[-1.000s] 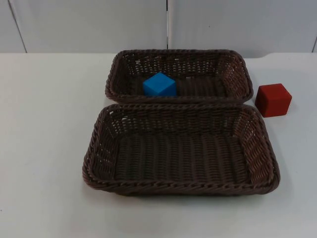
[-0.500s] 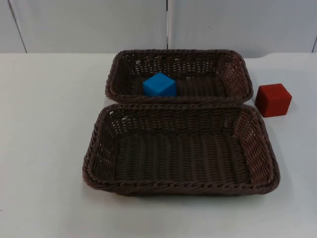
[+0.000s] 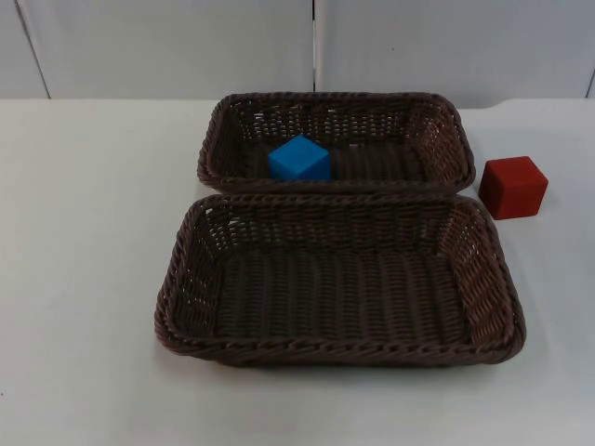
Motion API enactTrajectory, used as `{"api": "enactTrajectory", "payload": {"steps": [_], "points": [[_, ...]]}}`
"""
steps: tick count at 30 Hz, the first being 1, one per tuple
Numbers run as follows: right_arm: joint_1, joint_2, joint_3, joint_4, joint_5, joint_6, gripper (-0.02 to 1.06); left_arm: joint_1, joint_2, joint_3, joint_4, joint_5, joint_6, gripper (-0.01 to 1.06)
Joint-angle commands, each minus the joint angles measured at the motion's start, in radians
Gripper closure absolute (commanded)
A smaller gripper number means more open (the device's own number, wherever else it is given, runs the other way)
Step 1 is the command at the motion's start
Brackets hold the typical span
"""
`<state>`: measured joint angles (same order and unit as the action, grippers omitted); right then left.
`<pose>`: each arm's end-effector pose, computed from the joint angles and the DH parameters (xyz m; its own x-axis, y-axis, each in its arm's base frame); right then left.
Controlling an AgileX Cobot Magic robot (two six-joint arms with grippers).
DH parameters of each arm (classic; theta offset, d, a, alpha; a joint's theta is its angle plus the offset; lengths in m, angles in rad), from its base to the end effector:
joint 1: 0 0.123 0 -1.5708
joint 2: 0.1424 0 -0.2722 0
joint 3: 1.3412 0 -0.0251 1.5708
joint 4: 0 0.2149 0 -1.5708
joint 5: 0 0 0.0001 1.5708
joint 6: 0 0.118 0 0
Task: Pick up one cube with the left hand and place it into the upper basket. Pick up one cube with the right hand and place it into the lower basket.
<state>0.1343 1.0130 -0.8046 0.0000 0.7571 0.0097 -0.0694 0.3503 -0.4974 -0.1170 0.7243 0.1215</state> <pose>0.1801 0.0243 0.2801 -0.7640 -0.0934 -0.6384 -0.1265 0.9919 0.0062 0.0665 -0.0138 0.2710 -0.4616 0.0658 -0.8846 0.1530 0.9882 -0.0064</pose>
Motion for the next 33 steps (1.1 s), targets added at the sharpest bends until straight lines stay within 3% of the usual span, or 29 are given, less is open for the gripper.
{"api": "enactTrajectory", "payload": {"steps": [1,21,27,33], "points": [[-0.004,0.097,-0.059,0.0,-0.02,-0.003,-0.01,0.002,-0.004,0.004,0.002,-0.005,-0.007,0.04],[0.028,0.654,-0.36,0.0,-0.078,-0.074,-0.01,0.002,-0.004,0.004,0.002,-0.007,-0.007,0.04],[0.041,0.788,-0.423,0.007,-0.135,-0.104,-0.01,0.002,-0.004,0.004,0.002,-0.013,-0.007,0.04],[0.075,0.901,-0.445,0.0,-0.284,-0.134,-0.01,0.002,-0.004,0.004,0.002,-0.017,-0.007,0.04]]}}
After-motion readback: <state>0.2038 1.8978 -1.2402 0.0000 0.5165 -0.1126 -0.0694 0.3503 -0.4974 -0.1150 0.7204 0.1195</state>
